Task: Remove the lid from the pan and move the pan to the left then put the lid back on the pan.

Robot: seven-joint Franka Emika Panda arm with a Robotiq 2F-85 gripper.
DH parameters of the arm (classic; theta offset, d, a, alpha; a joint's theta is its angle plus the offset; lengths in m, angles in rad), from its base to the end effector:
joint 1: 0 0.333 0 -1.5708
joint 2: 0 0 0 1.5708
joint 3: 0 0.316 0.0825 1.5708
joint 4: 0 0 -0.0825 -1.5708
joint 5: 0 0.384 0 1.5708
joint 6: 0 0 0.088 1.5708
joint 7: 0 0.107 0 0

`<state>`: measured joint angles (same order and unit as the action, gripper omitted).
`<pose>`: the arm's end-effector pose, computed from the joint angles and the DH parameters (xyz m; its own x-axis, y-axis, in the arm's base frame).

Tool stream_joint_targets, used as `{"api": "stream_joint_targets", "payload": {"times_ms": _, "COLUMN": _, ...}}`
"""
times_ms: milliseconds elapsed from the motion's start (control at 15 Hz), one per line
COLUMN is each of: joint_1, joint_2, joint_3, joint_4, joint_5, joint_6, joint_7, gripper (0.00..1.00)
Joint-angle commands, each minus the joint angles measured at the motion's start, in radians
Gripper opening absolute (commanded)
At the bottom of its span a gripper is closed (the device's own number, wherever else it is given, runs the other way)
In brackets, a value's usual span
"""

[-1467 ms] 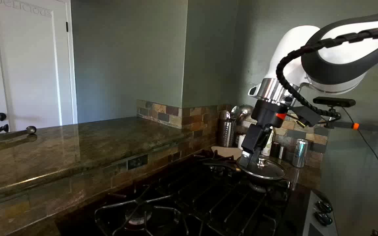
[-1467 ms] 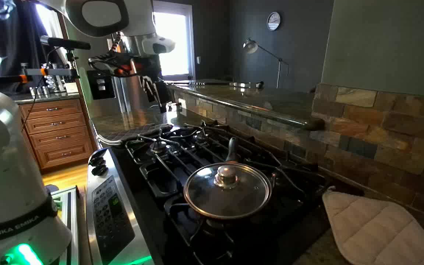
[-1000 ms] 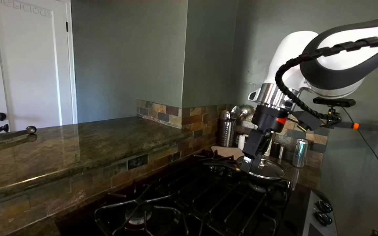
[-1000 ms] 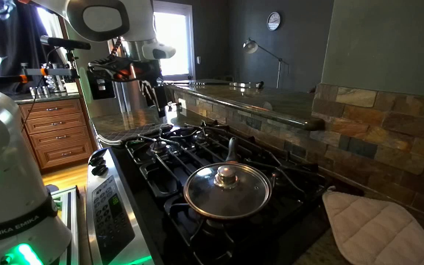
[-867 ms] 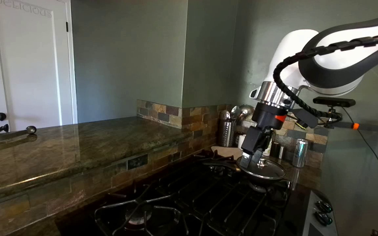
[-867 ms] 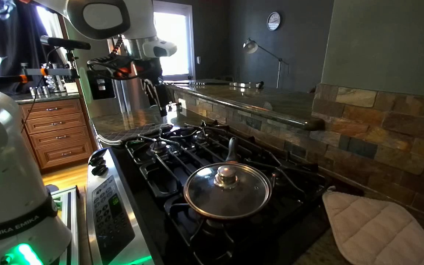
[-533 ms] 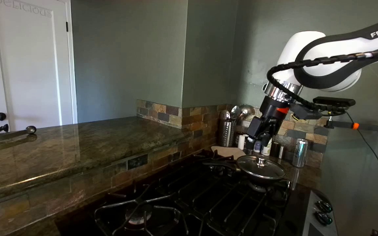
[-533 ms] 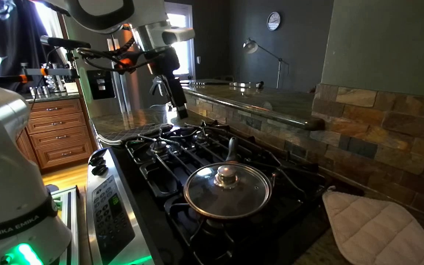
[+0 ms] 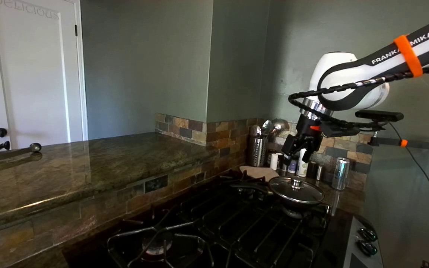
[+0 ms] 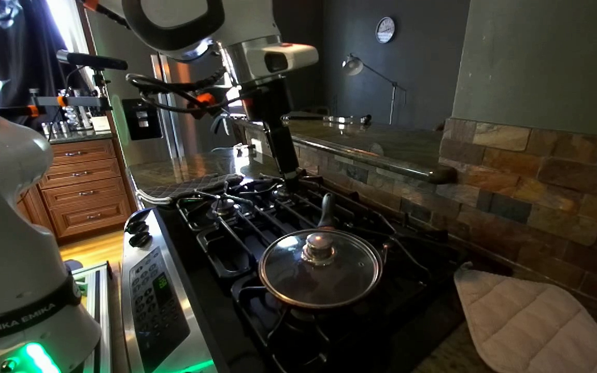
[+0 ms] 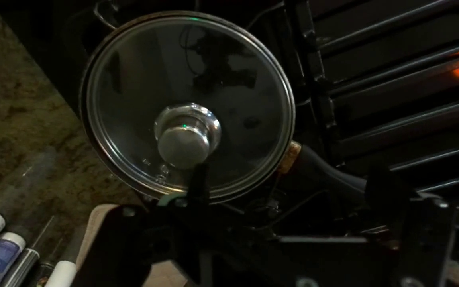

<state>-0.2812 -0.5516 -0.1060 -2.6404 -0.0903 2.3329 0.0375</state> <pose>0.3613 -0.1490 0.4432 0.9085 -0.3416 0.2406 -0.3551 -0.9347 0.0139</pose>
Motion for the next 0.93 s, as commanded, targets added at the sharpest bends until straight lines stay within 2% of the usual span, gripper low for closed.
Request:
{"api": "stream_joint_targets", "payload": {"times_ms": 0, "joint_1": -0.001, "joint_2": 0.124, "joint_3": -0.032, "joint_4": 0.063, "joint_5": -0.011, "joint_6": -0.014, "joint_7": 0.014, "gripper": 1.00}}
{"api": "stream_joint_targets", "payload": {"times_ms": 267, "joint_1": -0.026, "joint_2": 0.194, "joint_3": -0.040, "joint_4": 0.093, "joint_5": -0.057, "joint_6": -0.029, "joint_7": 0.035, "gripper": 1.00}}
{"api": "stream_joint_targets", "payload": {"times_ms": 867, "joint_1": -0.022, "joint_2": 0.270, "joint_3": -0.104, "joint_4": 0.100, "joint_5": -0.020, "joint_6": 0.021, "joint_7": 0.005, "gripper": 1.00}}
